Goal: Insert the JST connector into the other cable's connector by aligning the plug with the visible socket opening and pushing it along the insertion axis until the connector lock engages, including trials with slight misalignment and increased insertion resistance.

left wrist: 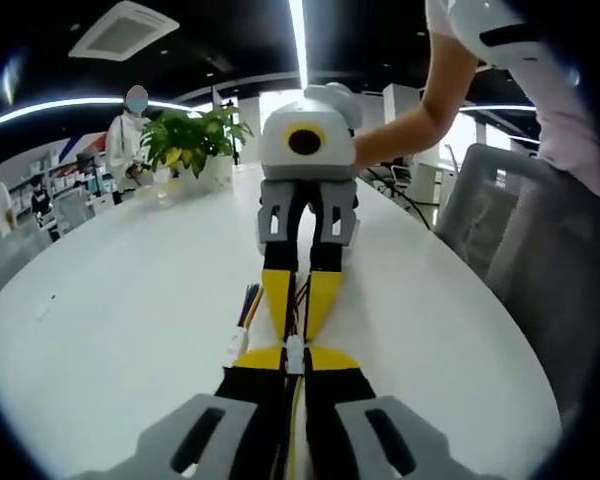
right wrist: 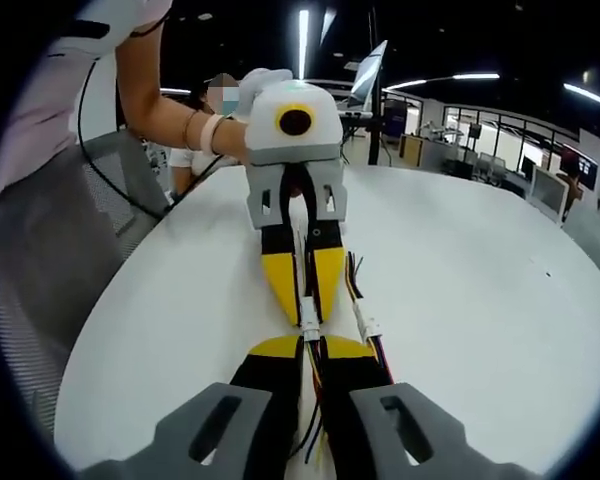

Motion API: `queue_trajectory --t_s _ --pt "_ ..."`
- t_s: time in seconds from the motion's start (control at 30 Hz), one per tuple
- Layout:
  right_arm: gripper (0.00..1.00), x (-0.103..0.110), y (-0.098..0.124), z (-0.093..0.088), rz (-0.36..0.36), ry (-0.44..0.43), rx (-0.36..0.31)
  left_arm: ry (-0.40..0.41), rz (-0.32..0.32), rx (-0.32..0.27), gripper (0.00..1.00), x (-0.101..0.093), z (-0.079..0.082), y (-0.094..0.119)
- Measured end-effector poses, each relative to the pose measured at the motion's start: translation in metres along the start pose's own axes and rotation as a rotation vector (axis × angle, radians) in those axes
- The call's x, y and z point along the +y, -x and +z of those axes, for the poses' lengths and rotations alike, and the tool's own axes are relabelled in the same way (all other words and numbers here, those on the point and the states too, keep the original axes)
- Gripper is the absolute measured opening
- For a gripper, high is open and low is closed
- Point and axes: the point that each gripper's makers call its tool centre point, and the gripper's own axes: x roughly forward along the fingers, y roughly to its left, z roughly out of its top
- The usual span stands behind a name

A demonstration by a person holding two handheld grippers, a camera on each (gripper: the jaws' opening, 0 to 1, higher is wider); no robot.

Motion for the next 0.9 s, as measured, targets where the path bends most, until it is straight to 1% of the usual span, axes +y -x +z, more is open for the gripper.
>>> queue_trajectory --t_s 0.03,0.1,0.17,0.43,0.57,0.7,0.9 --pt "0.04 -0.0002 -0.0003 -0.0002 0.0 -0.001 0.001 0.005 0.002 0.002 0.0 0.0006 -0.0012 0.0001" --pt "0.04 -0.0003 -0.0004 -0.0004 0.0 0.002 0.002 0.038 0.004 0.001 0.0 0.0019 -0.0031 0.0002" --pt "0.04 -0.0003 0.0001 -0.0006 -0.001 -0.009 0.001 0.029 0.0 -0.002 0.0 0.0019 -0.0022 0.0001" --pt "0.04 -0.0001 0.0017 -0.0021 0.003 -0.004 -0.001 0.013 -0.015 0.01 0.0 0.0008 -0.0026 -0.0023" --pt "0.04 -0.0004 0.0018 -0.0024 -0.001 -0.02 0.002 0.018 -0.016 0.01 0.01 0.0007 -0.0026 -0.0023" --pt "0.06 0.0005 0.0019 -0.0026 0.003 -0.029 0.004 0.023 -0.007 0.015 0.04 0.0024 -0.0029 -0.002" --pt "0.08 0.0015 0.0021 -0.0027 -0.002 -0.045 0.011 0.033 -0.013 0.033 0.08 -0.0019 -0.002 -0.0017"
